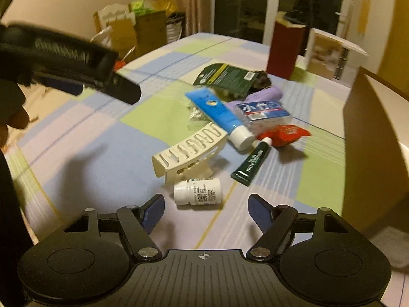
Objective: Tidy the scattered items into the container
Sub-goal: 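Close the right tool around the white pill bottle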
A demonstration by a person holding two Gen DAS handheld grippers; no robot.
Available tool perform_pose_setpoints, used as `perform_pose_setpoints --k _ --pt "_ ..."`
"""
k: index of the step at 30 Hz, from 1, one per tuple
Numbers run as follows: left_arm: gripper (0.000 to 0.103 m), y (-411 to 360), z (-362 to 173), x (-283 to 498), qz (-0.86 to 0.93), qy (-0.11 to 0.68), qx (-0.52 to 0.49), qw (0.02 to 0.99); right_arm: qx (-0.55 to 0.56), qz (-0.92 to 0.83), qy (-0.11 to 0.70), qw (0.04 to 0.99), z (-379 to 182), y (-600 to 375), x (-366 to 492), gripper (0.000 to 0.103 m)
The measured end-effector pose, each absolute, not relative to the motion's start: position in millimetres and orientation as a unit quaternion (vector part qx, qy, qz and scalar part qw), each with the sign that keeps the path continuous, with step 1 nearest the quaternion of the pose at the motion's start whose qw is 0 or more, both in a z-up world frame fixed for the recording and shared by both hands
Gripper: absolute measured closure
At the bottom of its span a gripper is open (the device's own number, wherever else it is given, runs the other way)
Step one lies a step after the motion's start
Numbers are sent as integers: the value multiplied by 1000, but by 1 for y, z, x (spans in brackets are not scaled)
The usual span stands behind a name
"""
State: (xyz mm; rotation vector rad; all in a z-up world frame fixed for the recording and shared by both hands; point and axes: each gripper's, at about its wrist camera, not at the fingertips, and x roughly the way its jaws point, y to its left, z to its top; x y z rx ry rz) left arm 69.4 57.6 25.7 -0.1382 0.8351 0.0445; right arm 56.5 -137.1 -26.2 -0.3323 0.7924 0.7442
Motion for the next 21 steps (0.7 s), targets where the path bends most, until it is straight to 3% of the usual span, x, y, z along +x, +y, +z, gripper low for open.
perform_pose_setpoints --k 7,9,12,14,21 --pt "1 62 18 72 20 404 -78 911 -164 362 376 837 -41 -125 68 25" --pt "1 62 17 73 20 404 -77 912 -168 363 378 835 -45 -123 71 40" --pt "1 60 15 75 13 401 -71 913 -171 361 382 833 -49 -121 74 45" --pt "1 58 14 76 9 399 -67 914 -170 360 381 834 -50 -121 75 54" --pt "2 40 9 83 -35 398 -34 916 -187 326 382 844 -42 -129 69 54"
